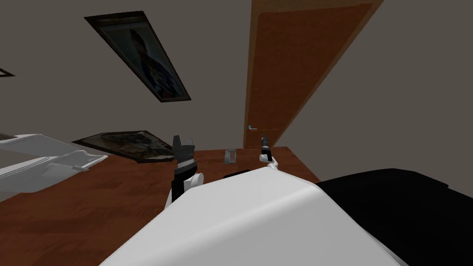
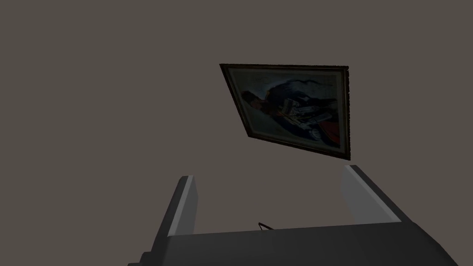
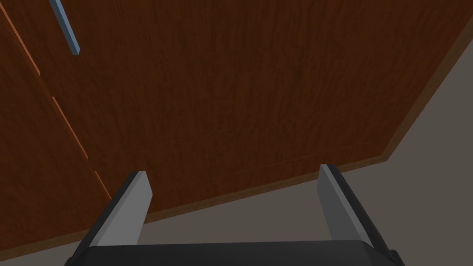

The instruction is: Pull the door open

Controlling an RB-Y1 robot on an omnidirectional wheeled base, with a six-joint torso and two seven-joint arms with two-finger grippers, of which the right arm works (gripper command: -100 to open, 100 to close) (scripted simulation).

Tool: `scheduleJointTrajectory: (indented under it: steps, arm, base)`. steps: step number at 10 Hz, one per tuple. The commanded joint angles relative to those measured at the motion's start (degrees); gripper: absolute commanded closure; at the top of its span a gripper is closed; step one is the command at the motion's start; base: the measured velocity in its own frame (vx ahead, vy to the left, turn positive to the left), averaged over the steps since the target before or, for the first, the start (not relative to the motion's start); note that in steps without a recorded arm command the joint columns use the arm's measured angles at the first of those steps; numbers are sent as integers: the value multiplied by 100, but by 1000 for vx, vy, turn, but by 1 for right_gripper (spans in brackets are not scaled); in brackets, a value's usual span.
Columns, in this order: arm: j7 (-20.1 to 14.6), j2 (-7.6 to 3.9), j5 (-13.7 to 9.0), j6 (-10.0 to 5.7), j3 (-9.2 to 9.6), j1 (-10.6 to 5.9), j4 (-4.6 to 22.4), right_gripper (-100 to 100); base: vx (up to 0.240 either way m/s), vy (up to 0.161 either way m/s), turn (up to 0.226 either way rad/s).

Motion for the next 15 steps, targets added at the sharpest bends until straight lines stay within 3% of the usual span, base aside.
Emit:
scheduleJointTrajectory:
  steps: [1, 2, 6, 9, 14, 15]
  arm:
    - [68, -19, -88, -102, -84, -139, 286, -100]
    - [68, -19, -88, -102, -84, -139, 368, -100]
    - [186, -42, -245, -288, -233, -406, 998, -100]
    - [225, -50, -298, -349, -282, -495, 1207, -100]
    - [373, -70, -495, -582, -469, -830, 1981, -100]
    - [373, -70, -495, -582, -469, -830, 1998, -100]
  base:
    - [23, -110, 197]
    - [22, -69, 75]
    - [17, -69, 133]
    - [8, -49, 98]
    - [14, -76, 158]
    - [10, -77, 58]
